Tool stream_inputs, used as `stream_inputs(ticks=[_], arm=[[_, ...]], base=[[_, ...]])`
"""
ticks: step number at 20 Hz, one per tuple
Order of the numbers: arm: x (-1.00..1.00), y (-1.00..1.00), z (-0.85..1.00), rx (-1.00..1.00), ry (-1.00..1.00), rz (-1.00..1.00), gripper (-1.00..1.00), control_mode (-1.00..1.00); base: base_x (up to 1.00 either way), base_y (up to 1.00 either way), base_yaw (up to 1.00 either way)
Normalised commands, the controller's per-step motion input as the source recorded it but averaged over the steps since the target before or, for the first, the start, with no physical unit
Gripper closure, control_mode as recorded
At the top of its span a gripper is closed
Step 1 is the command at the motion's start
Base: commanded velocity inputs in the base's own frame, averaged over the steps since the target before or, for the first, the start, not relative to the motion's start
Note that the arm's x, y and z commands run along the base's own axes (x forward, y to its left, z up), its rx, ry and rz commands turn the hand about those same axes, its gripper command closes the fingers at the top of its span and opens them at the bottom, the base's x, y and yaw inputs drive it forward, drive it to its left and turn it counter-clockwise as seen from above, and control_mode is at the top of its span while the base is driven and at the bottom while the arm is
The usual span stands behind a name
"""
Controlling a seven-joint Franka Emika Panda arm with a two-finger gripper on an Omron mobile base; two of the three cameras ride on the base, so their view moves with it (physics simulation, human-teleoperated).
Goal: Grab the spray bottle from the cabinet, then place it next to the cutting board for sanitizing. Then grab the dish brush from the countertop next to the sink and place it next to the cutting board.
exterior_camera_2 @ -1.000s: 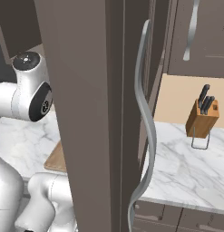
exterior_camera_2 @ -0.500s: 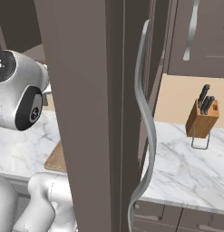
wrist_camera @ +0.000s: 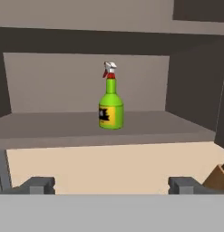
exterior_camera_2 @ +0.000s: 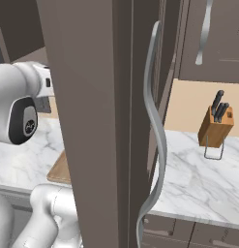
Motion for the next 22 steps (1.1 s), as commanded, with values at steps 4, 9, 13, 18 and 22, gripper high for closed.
stream_inputs(ticks=[4,9,13,18,22], arm=[[0.00,-0.02,0.47,0.00,-0.35,0.00,-1.00,-1.00],[0.07,-0.01,0.42,0.00,-0.13,0.00,-1.00,-1.00],[0.31,0.00,0.33,0.00,0.03,0.00,-1.00,-1.00],[0.36,-0.04,0.23,0.00,0.05,0.00,-1.00,-1.00],[0.51,-0.09,0.00,0.00,0.07,0.01,-1.00,-1.00]], base=[[0.00,0.00,0.00],[0.00,0.00,0.00],[0.00,0.00,0.00],[0.00,0.00,0.00],[0.00,0.00,0.00]])
